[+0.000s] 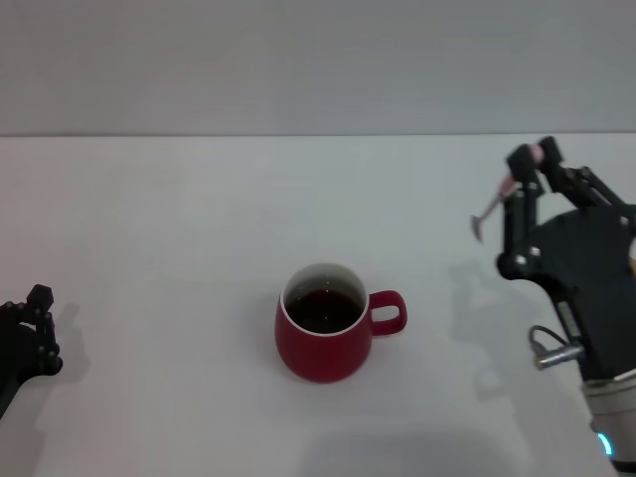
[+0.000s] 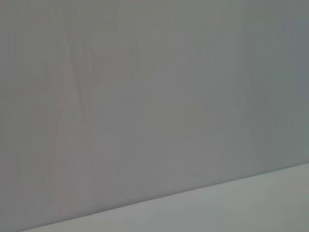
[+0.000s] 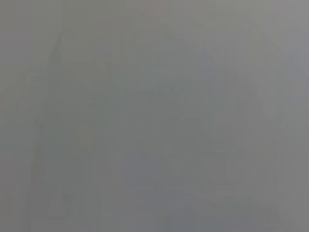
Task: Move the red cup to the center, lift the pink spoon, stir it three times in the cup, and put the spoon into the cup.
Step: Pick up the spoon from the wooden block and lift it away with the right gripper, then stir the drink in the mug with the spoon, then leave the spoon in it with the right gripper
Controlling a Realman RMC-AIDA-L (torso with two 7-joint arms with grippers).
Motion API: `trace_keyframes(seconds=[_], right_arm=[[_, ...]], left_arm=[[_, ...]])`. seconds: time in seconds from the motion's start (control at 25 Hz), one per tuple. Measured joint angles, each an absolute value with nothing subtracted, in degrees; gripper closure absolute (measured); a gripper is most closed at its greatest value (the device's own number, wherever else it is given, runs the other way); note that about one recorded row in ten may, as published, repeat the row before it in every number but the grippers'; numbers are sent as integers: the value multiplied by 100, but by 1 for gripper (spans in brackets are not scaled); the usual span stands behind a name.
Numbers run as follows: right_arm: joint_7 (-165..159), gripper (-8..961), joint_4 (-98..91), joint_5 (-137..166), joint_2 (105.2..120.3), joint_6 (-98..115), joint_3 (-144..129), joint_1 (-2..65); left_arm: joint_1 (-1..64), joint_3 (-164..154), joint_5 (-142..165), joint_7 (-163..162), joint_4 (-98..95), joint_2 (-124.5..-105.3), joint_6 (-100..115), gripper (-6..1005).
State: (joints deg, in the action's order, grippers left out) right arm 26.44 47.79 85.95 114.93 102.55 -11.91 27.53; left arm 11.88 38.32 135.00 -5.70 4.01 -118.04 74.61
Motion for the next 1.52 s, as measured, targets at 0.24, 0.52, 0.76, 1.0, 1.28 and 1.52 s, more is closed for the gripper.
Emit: trace_keyframes(seconds=[0.24, 0.52, 0.76, 1.0, 1.28, 1.52], right_arm=[[2632, 921, 4951, 8939, 11527, 10184, -1112, 2934], [2629, 922, 4959, 9187, 11663, 9911, -981, 3024], [2628, 922, 4813, 9669, 11861, 9443, -669, 2932], [2628, 922, 4802, 9801, 11904, 9162, -609, 2889], [2628, 921, 4822, 9802, 11916, 8979, -619, 2880], [2538, 921, 4806, 9802, 11932, 8592, -607, 2877]], left_arm=[[1159, 3832, 13499, -569, 434, -11809, 7489, 1001], [1147, 3832, 13500, -568, 446, -11813, 7569, 1001], [1134, 3832, 13500, -569, 447, -11809, 7603, 1001], [1111, 3832, 13500, -571, 439, -11803, 7608, 1001], [1107, 3832, 13500, -571, 413, -11796, 7612, 1001], [1107, 3832, 13500, -572, 406, -11795, 7611, 1001]])
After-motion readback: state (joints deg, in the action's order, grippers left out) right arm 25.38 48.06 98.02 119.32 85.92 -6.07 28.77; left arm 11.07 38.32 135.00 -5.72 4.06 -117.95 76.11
